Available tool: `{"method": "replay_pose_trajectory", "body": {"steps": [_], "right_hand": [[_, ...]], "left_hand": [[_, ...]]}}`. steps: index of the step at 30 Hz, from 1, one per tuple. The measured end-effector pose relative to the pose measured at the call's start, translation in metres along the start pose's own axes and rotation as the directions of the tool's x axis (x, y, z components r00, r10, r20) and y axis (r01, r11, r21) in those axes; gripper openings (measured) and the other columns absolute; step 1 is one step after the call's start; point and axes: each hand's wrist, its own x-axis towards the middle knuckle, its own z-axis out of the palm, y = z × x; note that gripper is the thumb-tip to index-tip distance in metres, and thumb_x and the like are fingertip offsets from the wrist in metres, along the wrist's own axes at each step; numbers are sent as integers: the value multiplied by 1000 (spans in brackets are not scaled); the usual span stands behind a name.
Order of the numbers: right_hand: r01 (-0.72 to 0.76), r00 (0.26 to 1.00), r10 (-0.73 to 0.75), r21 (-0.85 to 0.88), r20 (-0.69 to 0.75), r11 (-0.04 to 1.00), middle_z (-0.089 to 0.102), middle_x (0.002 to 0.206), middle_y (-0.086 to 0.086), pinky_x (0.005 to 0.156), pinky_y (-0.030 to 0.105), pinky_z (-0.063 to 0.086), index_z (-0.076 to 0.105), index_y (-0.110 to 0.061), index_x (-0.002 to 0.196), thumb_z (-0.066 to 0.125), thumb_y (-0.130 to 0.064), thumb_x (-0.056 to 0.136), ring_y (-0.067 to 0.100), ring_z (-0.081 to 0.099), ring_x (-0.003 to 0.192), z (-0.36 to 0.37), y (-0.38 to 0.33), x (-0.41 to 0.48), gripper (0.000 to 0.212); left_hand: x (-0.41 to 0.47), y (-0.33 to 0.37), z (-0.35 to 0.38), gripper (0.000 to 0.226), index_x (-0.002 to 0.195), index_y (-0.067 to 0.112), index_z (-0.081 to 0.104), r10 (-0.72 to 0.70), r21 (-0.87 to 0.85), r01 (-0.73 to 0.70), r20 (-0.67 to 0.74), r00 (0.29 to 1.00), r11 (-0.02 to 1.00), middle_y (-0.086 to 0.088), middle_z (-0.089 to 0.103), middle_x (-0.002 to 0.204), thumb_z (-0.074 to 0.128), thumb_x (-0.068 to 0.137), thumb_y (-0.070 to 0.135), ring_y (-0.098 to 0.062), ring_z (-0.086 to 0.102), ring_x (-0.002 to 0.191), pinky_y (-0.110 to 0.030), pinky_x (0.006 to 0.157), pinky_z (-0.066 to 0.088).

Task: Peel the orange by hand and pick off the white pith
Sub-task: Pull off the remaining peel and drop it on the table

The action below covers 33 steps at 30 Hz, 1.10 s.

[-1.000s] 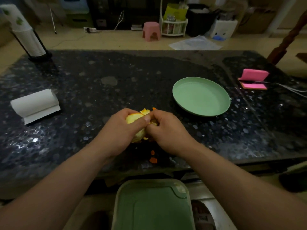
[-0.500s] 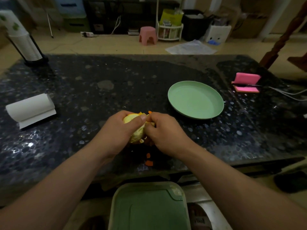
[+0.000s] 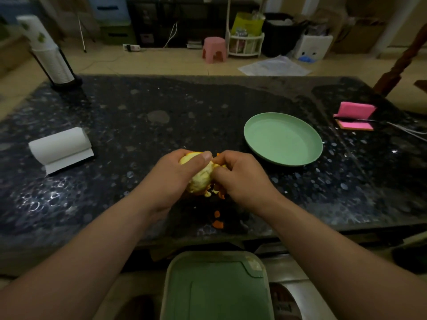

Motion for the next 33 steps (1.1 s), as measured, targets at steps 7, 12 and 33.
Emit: {"method": "replay_pose_trajectory", "body": {"steps": [7,12,33], "right_hand": [[-240,964,159,440,213,865,72,76,12,54,26,49,73,-7,98,60,-2,101,16,63,60,-9,-5,6,13],[-369,929,259,710,264,600,64,69,7,47,18,47,69,3,113,51,3,101,9,58,50,4,-11,12,21],[-103,995,102,48,10,994,77,113,-12,97,49,61,78,-35,121,59,-34,106,11,72,105,8,0,6,24]], "left_hand": [[-3,7,-11,45,113,9,74,-168,-333,223,185,968,916,-14,76,100,65,93,48,-22,73,83,-35,75,60],[-2,7,-12,55,123,4,72,-242,-562,378,303,922,735,-16,73,99,65,93,49,-24,72,78,-26,61,62],[1,-5,-3,55,123,8,72,-300,-642,321,145,943,696,-15,76,105,60,98,57,-24,71,78,-33,62,58]]}}
